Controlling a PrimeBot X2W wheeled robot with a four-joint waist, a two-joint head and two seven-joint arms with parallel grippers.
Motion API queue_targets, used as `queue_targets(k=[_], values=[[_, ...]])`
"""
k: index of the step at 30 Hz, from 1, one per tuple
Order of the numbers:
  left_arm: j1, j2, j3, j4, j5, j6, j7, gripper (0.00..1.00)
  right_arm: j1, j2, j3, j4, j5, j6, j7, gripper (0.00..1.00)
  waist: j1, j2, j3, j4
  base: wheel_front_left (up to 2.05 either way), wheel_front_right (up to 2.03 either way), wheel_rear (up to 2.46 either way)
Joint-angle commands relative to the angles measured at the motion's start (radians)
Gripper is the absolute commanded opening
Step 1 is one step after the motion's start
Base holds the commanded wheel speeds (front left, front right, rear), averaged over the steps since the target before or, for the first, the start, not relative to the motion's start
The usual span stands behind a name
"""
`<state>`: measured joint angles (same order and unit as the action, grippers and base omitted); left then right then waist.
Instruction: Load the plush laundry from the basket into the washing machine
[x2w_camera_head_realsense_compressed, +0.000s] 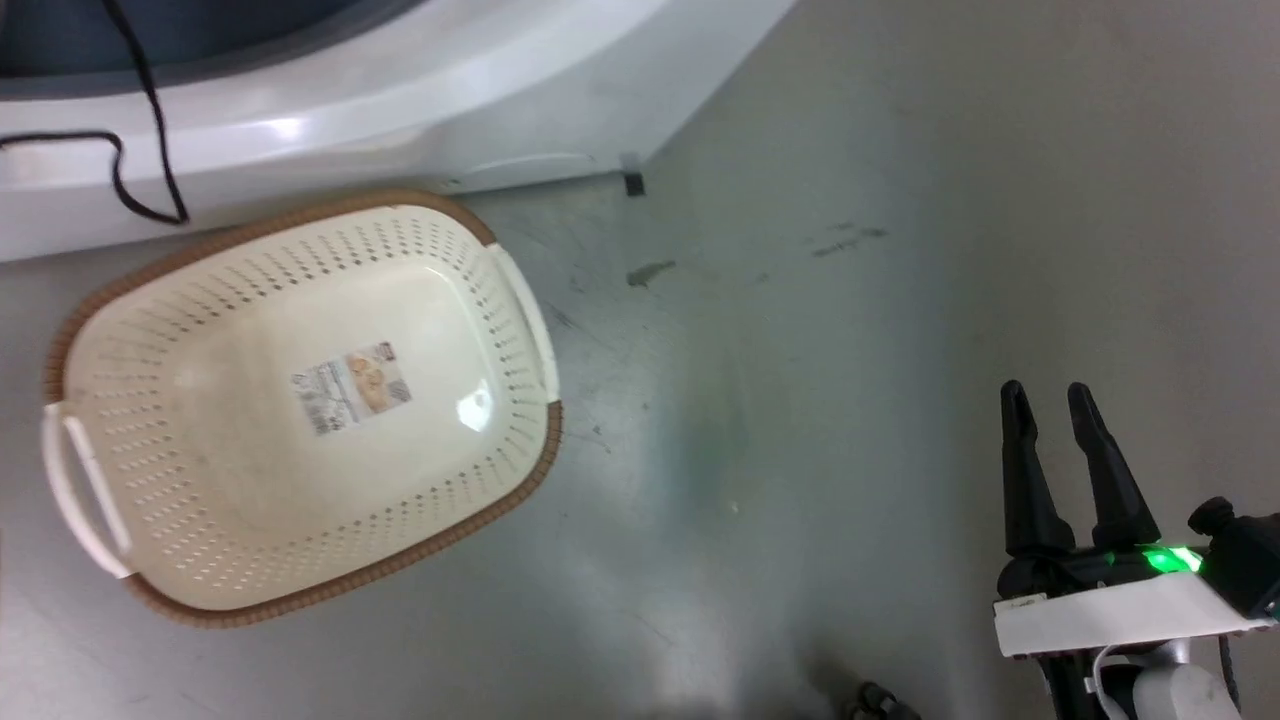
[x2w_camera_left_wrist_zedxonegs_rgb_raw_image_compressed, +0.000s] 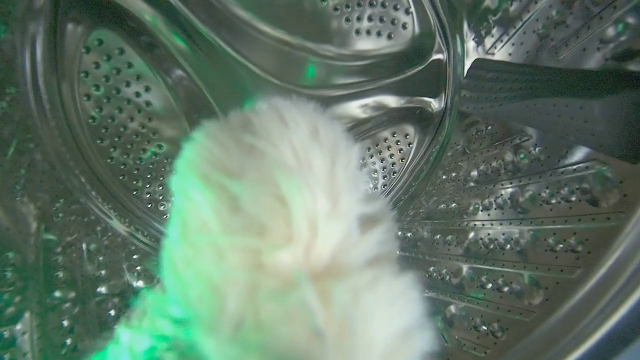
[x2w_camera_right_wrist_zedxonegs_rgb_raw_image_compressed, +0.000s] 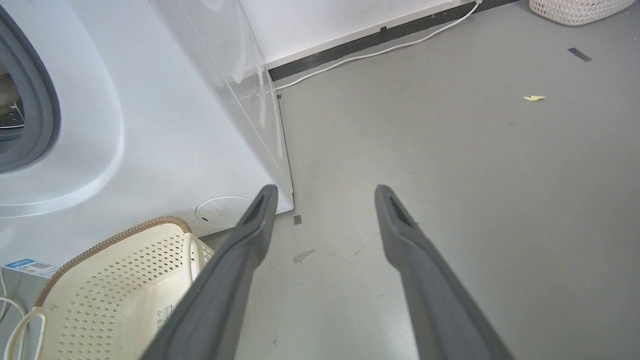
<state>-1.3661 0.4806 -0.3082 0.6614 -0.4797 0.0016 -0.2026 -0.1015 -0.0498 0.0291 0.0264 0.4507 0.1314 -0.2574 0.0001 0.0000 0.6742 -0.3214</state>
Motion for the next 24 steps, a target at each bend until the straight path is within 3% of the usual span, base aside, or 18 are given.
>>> queue_targets(k=[1,14,24], values=[[-0.028,0.008,0.004,-0.009,0.007,0.005,-0.003,0.0,-0.007,0.0,0.003,-0.01,0.006,-0.001,-0.004,1.0,-0.0001,0.0,0.037,-0.032,0.0,0.0,0.0],[-0.145,0.095,0.017,0.0,0.022,0.021,0.049,0.0,0.017,0.0,0.017,-0.073,0.022,-0.001,-0.004,1.0,-0.0001,0.0,0.128,-0.106,0.0,0.0,0.0],[-0.158,0.082,0.012,0.048,-0.014,0.01,0.121,0.0,0.039,0.0,-0.014,-0.1,0.019,-0.001,-0.004,1.0,-0.0001,0.0,0.158,-0.094,0.0,0.0,0.0]])
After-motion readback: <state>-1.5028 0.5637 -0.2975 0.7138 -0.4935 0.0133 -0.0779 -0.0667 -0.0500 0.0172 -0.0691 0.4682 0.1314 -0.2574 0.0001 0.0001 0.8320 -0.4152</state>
